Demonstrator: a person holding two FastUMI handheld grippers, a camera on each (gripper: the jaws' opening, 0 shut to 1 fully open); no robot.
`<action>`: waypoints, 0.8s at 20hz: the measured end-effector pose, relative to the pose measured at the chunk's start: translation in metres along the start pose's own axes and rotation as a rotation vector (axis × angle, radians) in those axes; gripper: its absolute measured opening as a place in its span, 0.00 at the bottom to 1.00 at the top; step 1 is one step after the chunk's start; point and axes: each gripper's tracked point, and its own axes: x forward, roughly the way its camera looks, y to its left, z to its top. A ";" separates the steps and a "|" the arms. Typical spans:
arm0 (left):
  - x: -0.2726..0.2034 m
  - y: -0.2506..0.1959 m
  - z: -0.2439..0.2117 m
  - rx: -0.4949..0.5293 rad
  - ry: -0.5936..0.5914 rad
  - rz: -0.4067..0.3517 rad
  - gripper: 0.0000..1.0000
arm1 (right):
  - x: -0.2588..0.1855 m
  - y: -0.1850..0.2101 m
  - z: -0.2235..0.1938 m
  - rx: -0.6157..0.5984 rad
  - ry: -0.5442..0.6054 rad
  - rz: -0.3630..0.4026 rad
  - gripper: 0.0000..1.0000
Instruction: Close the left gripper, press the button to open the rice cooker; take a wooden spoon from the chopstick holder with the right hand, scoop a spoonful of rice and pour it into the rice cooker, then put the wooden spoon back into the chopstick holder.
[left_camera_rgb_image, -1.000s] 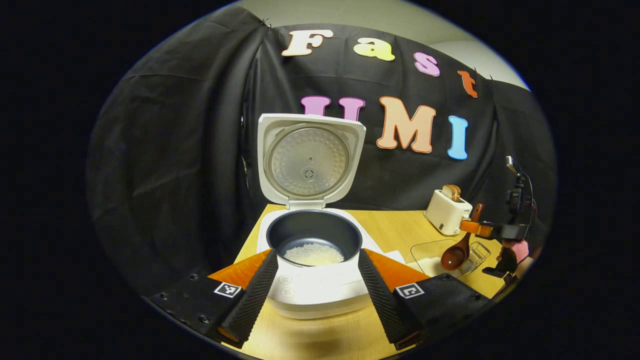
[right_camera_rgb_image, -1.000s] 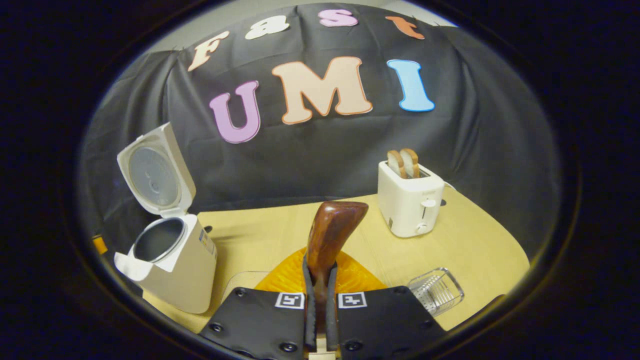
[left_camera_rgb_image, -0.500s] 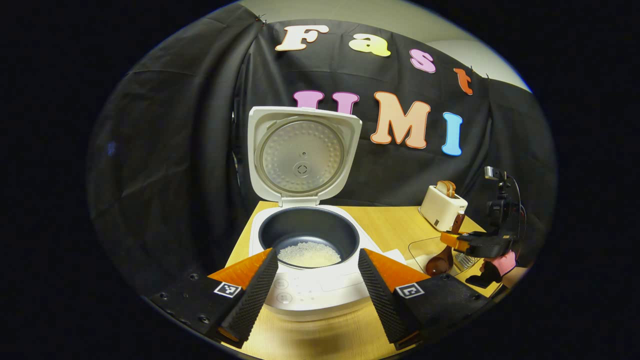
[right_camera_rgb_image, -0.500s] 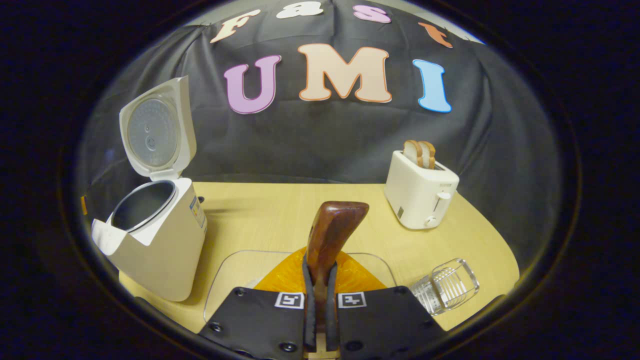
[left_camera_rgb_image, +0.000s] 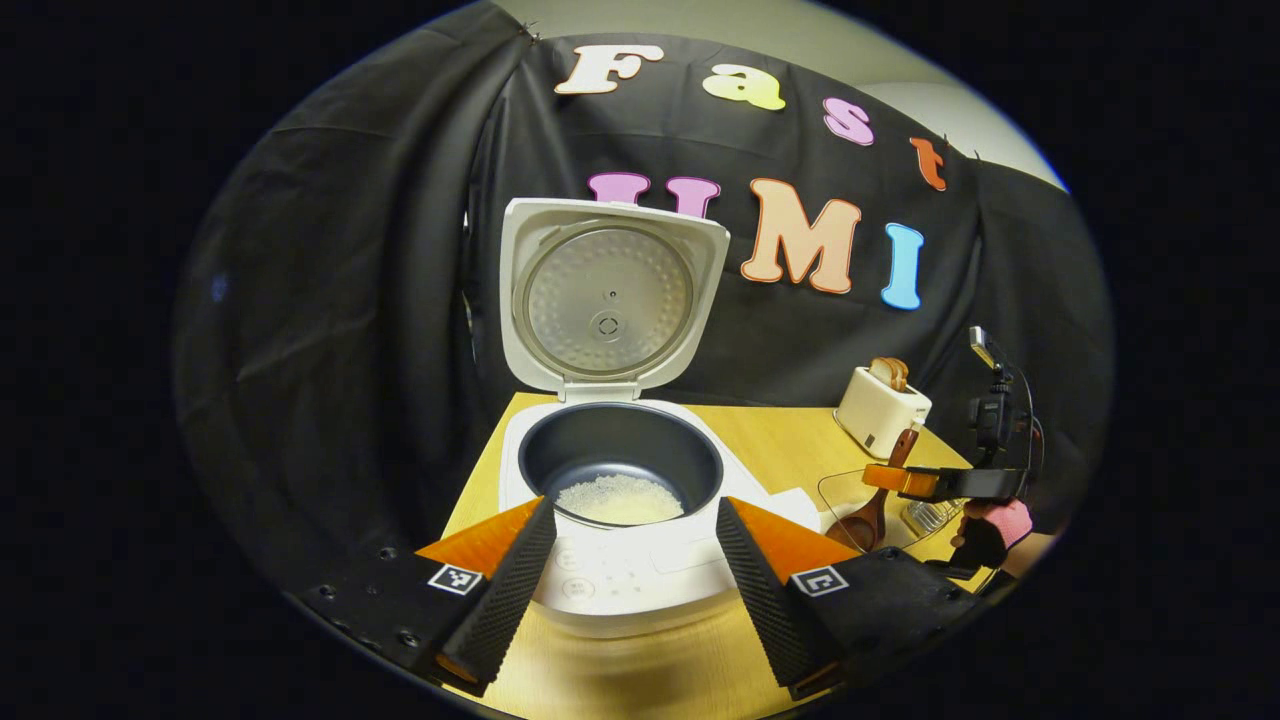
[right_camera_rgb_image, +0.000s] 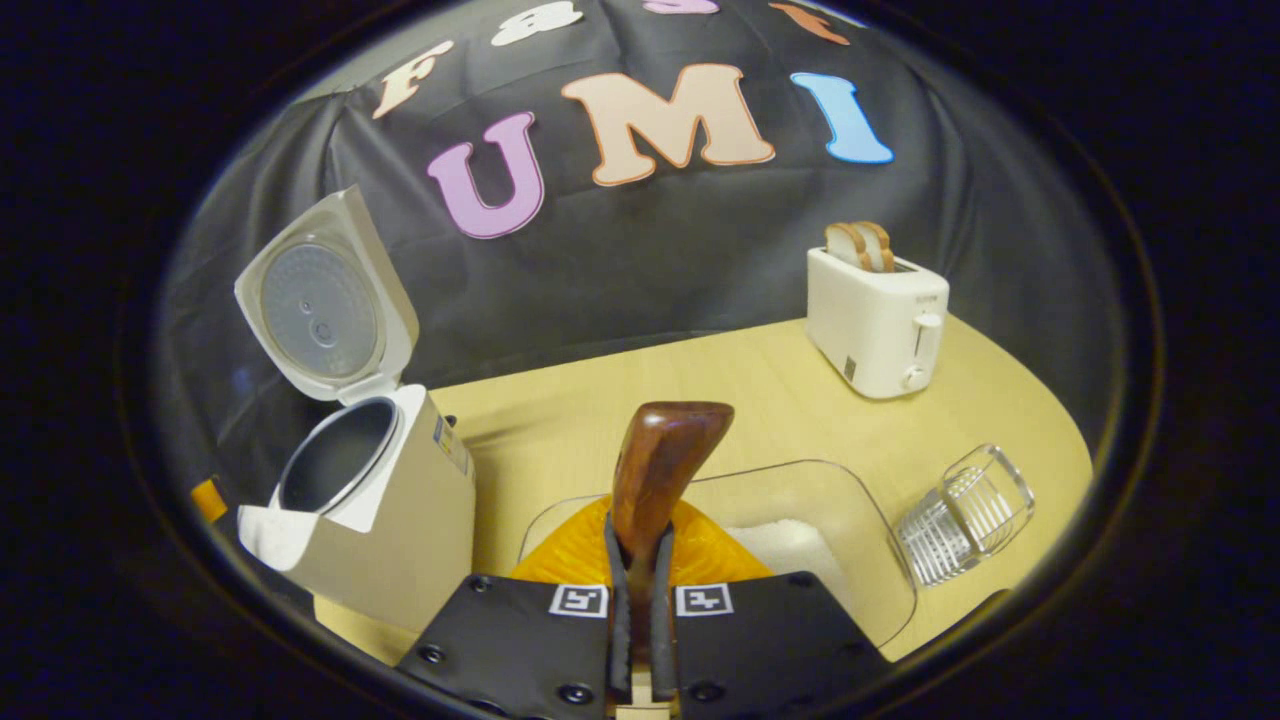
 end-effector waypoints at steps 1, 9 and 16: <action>0.000 0.000 0.001 -0.002 0.000 0.000 0.96 | 0.000 0.004 -0.001 0.030 0.006 0.013 0.11; -0.003 0.003 0.000 -0.005 -0.003 -0.008 0.96 | -0.003 -0.017 0.004 0.276 0.028 0.025 0.10; -0.006 -0.006 0.003 0.004 -0.009 -0.027 0.95 | -0.021 -0.037 0.032 0.464 -0.014 0.054 0.10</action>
